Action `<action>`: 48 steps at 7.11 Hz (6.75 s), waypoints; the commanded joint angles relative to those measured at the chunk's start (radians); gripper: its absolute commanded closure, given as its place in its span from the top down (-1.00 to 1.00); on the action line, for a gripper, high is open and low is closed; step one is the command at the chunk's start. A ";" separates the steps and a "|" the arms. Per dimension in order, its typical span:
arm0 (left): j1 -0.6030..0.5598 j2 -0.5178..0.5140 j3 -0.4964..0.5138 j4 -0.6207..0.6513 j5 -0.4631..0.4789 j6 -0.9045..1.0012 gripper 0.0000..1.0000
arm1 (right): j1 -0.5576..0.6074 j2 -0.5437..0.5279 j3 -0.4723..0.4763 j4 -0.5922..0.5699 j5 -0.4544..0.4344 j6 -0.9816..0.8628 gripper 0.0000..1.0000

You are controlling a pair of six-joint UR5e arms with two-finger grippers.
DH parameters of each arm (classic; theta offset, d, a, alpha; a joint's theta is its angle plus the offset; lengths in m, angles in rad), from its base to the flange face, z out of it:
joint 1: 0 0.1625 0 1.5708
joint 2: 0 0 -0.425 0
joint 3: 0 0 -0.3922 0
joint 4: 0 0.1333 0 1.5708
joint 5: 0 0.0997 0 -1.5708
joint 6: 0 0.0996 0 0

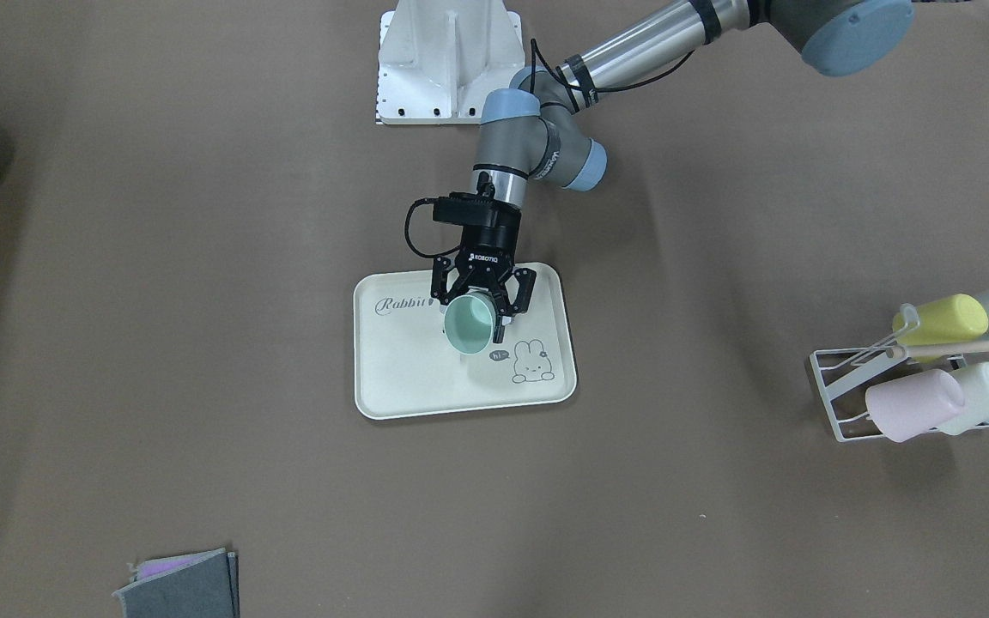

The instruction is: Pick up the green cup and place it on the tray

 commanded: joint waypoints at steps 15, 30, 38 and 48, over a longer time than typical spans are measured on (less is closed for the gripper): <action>0.015 0.005 -0.034 -0.008 -0.002 -0.001 0.86 | -0.001 -0.008 -0.018 0.014 -0.029 -0.002 1.00; -0.344 0.340 -0.705 0.351 -0.527 0.062 0.95 | -0.027 0.018 -0.029 0.017 -0.080 0.000 1.00; -1.242 0.702 -0.623 0.808 -1.678 0.246 0.95 | -0.053 0.019 -0.023 0.017 -0.081 -0.002 1.00; -1.347 0.893 -0.632 1.150 -1.603 0.723 0.95 | -0.061 0.018 -0.018 0.015 -0.081 -0.002 1.00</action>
